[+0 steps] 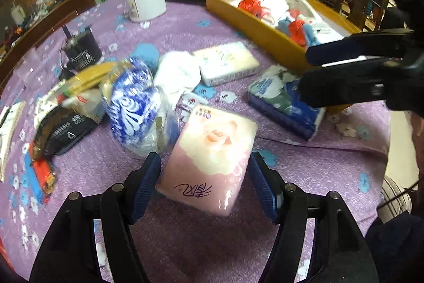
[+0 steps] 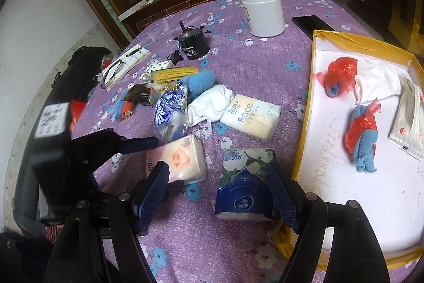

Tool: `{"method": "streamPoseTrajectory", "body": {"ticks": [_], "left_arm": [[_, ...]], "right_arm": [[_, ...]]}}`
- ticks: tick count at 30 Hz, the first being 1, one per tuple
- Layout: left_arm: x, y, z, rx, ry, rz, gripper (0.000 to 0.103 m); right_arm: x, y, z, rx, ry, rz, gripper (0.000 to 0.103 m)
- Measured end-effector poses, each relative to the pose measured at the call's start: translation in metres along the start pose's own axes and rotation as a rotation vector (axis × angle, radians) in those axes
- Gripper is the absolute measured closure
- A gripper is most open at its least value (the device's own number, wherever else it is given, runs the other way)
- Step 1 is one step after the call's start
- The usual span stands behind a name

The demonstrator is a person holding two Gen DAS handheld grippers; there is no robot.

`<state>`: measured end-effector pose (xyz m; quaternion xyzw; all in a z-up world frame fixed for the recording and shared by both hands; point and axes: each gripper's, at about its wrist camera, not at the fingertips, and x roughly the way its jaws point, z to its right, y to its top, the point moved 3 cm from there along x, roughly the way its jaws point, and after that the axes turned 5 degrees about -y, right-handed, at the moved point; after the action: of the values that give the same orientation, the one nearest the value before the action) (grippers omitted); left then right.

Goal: Organize soft objects
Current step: 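Grasp the pink tissue pack with the left tool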

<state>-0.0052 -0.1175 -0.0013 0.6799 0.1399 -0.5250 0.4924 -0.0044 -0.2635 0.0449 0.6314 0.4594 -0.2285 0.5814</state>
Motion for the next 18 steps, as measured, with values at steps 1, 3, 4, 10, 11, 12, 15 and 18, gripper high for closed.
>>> {"method": "streamPoseTrajectory", "body": {"ticks": [1,3,4,10,11,12,15,18], "left_arm": [[0.004,0.000,0.001,0.003,0.007,-0.008,0.034],[0.004,0.000,0.001,-0.014,0.003,0.005,0.032],[0.005,0.000,0.000,-0.027,-0.006,0.007,0.032],[-0.009,-0.003,-0.011,-0.080,0.034,0.038,0.045],[-0.013,-0.005,-0.012,-0.078,0.034,0.042,0.044],[-0.019,-0.010,-0.012,-0.078,0.031,0.046,0.044],[-0.029,-0.026,-0.023,-0.097,0.035,0.050,0.044],[-0.030,-0.037,-0.037,-0.138,0.047,0.046,0.044]], "right_arm": [[0.000,-0.001,0.000,-0.002,-0.001,0.001,0.025],[0.001,-0.002,0.000,-0.002,-0.004,0.003,0.025],[0.002,-0.002,0.000,-0.001,-0.004,0.002,0.025],[0.004,-0.003,-0.001,-0.013,-0.041,-0.008,0.025],[0.004,-0.003,0.000,-0.018,-0.051,-0.010,0.025],[0.005,-0.003,-0.001,-0.022,-0.059,-0.014,0.025],[0.009,-0.004,-0.004,-0.057,-0.089,-0.034,0.025],[0.024,-0.001,-0.010,-0.118,-0.149,-0.080,0.025]]}}
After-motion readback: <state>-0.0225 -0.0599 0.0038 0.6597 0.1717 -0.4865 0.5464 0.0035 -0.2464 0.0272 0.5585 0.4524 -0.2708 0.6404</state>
